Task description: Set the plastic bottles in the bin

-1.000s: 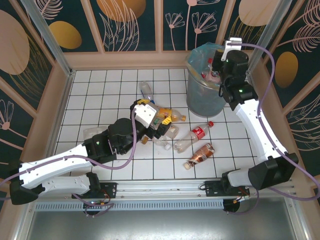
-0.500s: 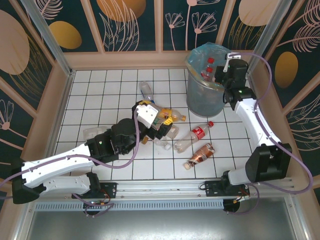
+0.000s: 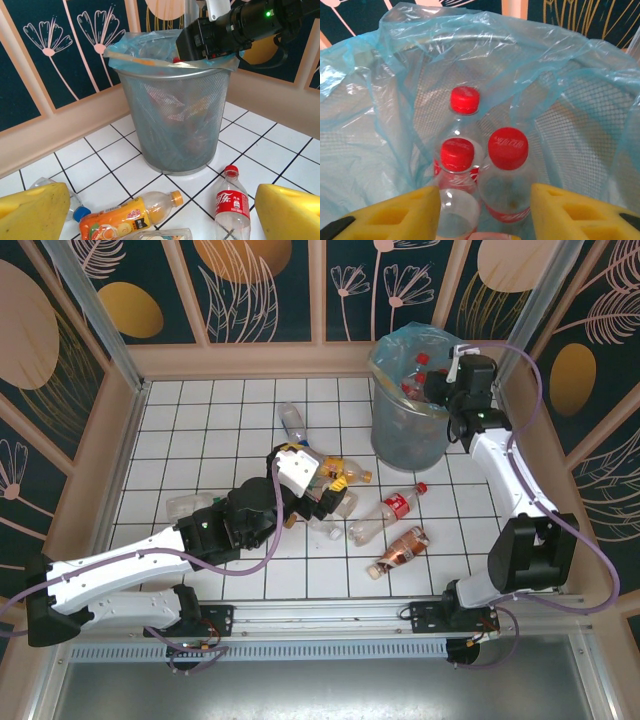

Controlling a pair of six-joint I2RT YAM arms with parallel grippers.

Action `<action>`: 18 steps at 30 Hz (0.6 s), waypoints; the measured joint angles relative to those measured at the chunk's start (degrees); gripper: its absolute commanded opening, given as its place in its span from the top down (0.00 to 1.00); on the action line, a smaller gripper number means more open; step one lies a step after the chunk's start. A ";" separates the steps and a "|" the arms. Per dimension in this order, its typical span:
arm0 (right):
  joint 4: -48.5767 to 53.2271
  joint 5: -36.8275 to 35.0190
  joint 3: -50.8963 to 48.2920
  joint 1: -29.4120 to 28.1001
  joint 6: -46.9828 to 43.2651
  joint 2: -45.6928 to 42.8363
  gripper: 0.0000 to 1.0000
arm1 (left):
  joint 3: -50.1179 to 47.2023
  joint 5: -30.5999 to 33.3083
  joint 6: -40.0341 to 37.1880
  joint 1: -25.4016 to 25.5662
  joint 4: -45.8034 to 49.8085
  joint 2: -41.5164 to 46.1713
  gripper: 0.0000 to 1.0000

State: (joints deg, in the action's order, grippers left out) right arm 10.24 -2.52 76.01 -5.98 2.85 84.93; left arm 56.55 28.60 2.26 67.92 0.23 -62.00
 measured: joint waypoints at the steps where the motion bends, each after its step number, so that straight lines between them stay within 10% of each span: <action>1: 0.63 0.63 0.50 0.00 0.22 0.00 0.46 | 0.00 0.00 0.00 0.00 0.02 0.00 0.05; 18: 7.39 2.10 8.09 -3.80 2.05 -3.26 0.47 | 0.00 -0.02 0.13 0.00 0.00 0.04 0.08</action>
State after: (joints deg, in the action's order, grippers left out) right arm 17.63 -0.43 84.09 -9.78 4.91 81.67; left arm 56.55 28.58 2.39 67.92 0.23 -61.95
